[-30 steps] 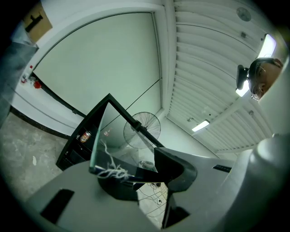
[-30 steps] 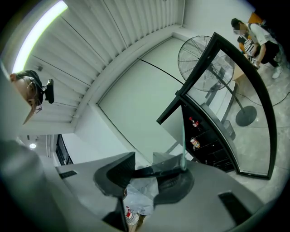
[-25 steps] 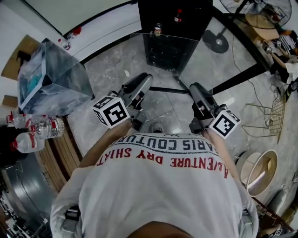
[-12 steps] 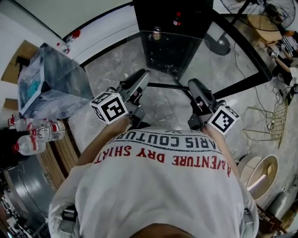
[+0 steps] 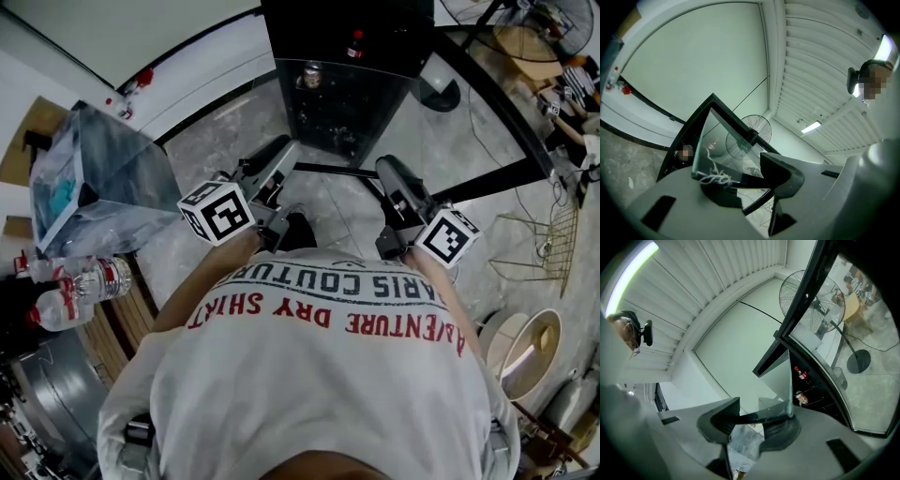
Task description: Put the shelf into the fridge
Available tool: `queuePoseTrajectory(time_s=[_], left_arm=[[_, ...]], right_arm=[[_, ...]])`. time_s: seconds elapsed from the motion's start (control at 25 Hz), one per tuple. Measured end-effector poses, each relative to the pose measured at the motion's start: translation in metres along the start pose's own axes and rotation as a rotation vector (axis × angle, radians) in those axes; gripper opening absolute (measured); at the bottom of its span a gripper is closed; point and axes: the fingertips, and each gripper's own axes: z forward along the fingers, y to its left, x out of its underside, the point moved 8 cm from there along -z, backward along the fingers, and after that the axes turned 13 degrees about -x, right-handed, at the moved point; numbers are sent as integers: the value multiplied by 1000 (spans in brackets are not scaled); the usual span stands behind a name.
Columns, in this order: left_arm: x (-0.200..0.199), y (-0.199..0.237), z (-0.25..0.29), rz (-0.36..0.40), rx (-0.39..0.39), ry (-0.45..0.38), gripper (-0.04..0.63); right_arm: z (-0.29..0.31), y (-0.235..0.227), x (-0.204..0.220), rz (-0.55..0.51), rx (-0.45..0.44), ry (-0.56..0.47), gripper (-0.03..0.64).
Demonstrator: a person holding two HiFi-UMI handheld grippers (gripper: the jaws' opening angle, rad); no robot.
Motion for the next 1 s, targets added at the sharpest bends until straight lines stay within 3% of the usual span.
queuePoseTrajectory(time_s=[1.0], left_arm=[[-76, 95, 117, -6, 103, 166, 135]], right_arm=[[103, -68, -23, -5, 149, -76, 121]])
